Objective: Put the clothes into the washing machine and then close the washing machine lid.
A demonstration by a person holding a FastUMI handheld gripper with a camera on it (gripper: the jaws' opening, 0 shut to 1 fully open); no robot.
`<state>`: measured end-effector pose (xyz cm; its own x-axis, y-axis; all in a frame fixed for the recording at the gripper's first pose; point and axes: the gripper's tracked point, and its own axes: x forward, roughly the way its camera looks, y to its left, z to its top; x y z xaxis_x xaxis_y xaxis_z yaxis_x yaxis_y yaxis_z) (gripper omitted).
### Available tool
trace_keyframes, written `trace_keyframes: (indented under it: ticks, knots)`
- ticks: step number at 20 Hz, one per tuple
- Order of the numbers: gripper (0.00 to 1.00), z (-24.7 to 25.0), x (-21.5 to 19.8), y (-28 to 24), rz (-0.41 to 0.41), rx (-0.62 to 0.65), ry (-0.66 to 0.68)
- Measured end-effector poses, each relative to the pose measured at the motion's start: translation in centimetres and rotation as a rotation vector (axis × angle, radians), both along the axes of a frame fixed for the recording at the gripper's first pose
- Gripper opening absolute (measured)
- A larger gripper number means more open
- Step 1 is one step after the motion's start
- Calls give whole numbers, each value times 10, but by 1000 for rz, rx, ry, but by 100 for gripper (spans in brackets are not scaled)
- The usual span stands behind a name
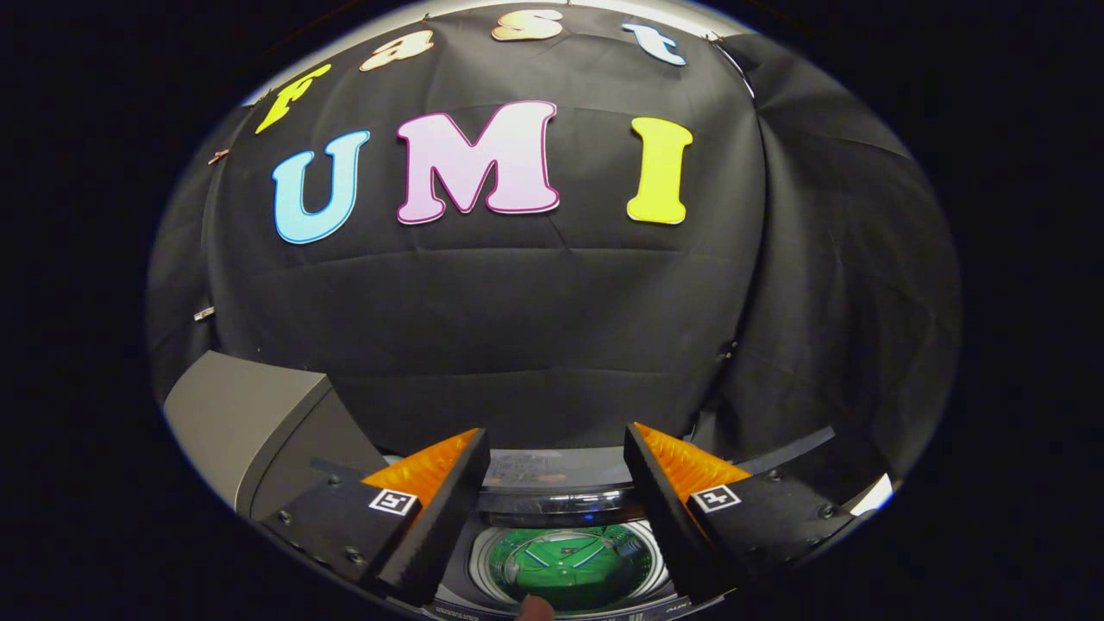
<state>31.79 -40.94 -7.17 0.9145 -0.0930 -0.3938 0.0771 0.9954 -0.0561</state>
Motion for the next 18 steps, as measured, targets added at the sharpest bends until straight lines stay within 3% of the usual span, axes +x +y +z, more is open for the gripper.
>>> trace_keyframes:
  ticks: [9, 18]
  knots:
    - [98, -13, -14, 2, 14, 12, -7]
    - [100, -74, -45, -3, -14, 17, 106]
